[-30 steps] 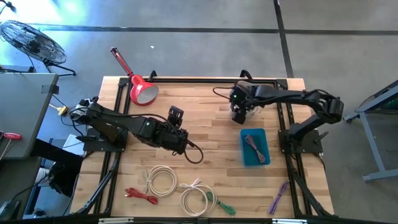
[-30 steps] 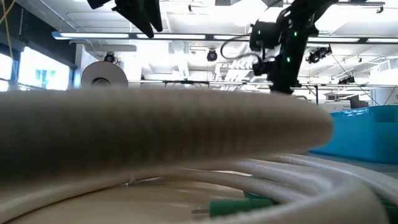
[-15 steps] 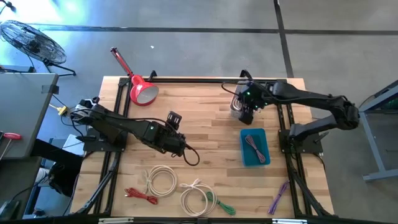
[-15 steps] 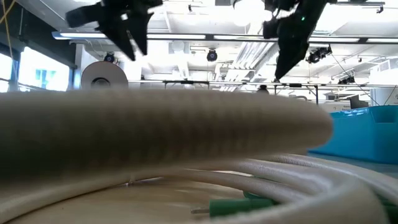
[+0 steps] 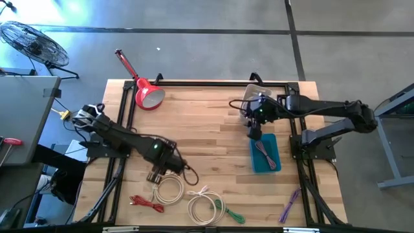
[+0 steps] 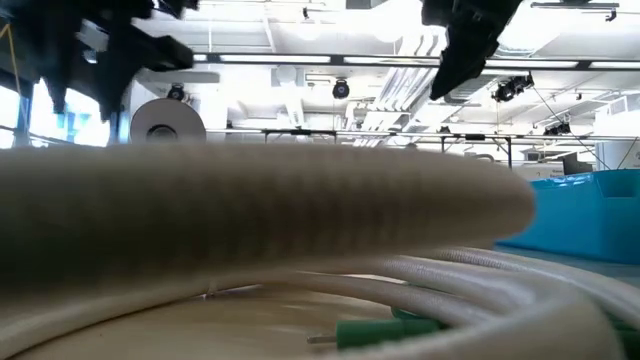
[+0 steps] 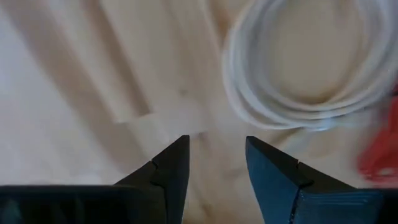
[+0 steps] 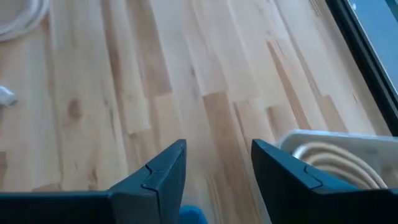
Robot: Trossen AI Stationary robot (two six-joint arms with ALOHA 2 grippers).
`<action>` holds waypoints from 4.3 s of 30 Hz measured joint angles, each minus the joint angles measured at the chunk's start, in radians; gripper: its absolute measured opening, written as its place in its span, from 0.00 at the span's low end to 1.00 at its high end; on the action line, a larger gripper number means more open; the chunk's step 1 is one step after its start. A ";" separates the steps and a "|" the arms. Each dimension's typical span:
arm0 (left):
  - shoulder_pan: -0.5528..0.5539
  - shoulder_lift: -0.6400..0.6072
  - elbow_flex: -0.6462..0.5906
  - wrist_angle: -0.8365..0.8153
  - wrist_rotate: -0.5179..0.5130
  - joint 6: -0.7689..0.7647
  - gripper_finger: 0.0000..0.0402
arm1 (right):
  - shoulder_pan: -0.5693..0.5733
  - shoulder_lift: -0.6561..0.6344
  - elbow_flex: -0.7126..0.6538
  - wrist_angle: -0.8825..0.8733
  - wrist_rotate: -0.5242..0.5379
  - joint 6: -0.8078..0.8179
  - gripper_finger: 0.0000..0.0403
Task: Pick & Place USB Port
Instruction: Put the red charger cable into the blue bin
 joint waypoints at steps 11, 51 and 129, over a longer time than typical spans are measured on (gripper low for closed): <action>-0.252 0.000 -0.001 0.138 0.100 -0.423 0.37 | 0.070 0.000 0.000 0.022 -0.002 -0.038 0.42; -0.537 0.275 0.000 0.313 0.068 -0.873 0.37 | 0.197 0.000 0.000 0.123 -0.104 -0.142 0.40; -0.354 0.375 0.104 0.014 -0.261 -0.652 0.05 | 0.197 0.001 -0.041 0.465 -0.113 -0.349 0.40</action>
